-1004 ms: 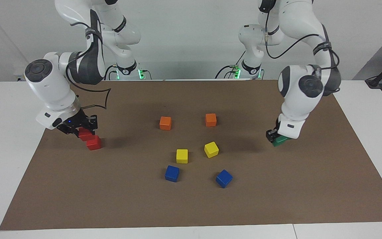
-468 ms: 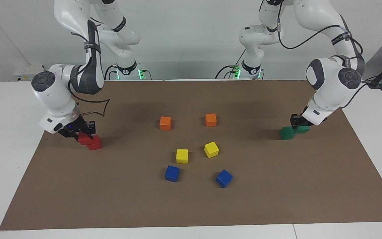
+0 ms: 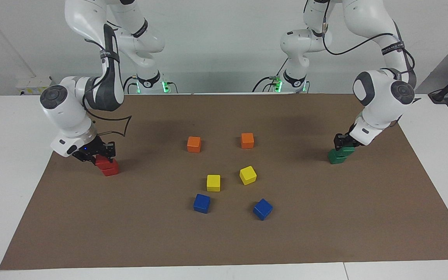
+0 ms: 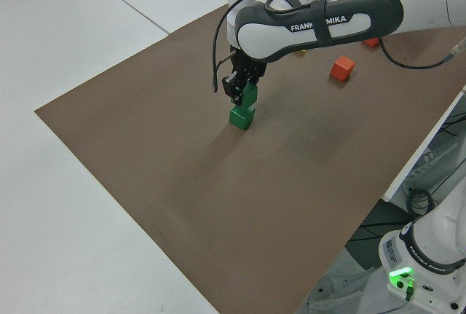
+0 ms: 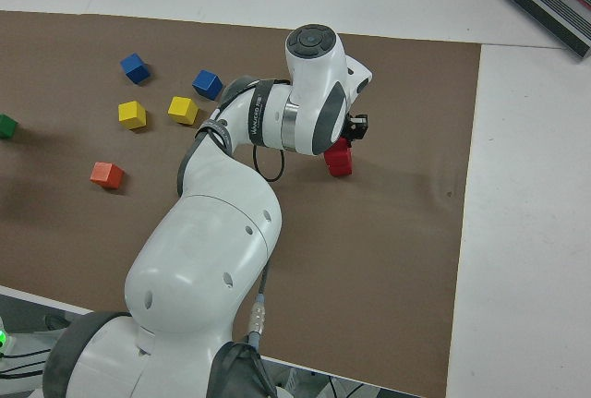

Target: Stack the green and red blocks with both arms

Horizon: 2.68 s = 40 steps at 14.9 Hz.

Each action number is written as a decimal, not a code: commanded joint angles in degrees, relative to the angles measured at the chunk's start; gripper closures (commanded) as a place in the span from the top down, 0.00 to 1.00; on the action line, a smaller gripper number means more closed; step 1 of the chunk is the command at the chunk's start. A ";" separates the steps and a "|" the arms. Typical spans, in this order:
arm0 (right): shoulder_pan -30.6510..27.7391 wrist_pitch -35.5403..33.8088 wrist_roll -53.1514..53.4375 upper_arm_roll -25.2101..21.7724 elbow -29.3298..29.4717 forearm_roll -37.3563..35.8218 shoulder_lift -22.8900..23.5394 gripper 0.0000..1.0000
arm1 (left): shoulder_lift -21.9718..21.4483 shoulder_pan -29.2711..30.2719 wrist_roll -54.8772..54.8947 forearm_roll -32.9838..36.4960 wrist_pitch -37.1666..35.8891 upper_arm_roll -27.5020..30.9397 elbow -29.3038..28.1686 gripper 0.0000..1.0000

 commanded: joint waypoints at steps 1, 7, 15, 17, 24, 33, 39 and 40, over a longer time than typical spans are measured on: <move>-0.42 1.46 0.58 0.56 -1.49 0.83 -1.09 0.00 | -2.62 1.03 -0.29 -2.12 1.96 -0.21 -3.12 0.00; -0.51 2.59 0.49 0.56 -2.19 0.83 -1.01 0.00 | -3.06 0.86 -0.47 -2.12 3.63 -0.12 -4.62 0.00; -1.13 2.95 0.05 0.56 -2.72 0.83 -1.09 0.00 | -2.79 0.42 -0.30 -2.03 4.87 -0.12 -5.50 0.00; -1.21 2.95 0.05 0.56 -2.72 0.83 -1.09 0.00 | -2.62 0.33 -0.30 -2.03 4.95 -0.12 -5.67 0.00; -0.95 2.95 0.40 0.56 -2.63 0.83 -1.09 0.14 | -2.79 0.42 -0.30 -1.77 6.10 0.05 -6.73 0.01; -0.43 2.69 2.42 0.74 -1.76 0.83 -1.35 1.00 | -3.76 0.94 0.05 -1.42 2.68 0.14 -4.19 1.00; 1.68 -9.33 7.26 2.49 8.43 0.48 -4.43 1.00 | -4.28 1.21 -0.03 2.45 -12.86 0.14 9.69 1.00; 1.69 -11.88 7.26 2.58 10.44 0.05 -5.04 1.00 | -5.94 1.12 -0.12 2.54 -15.50 -0.03 10.75 1.00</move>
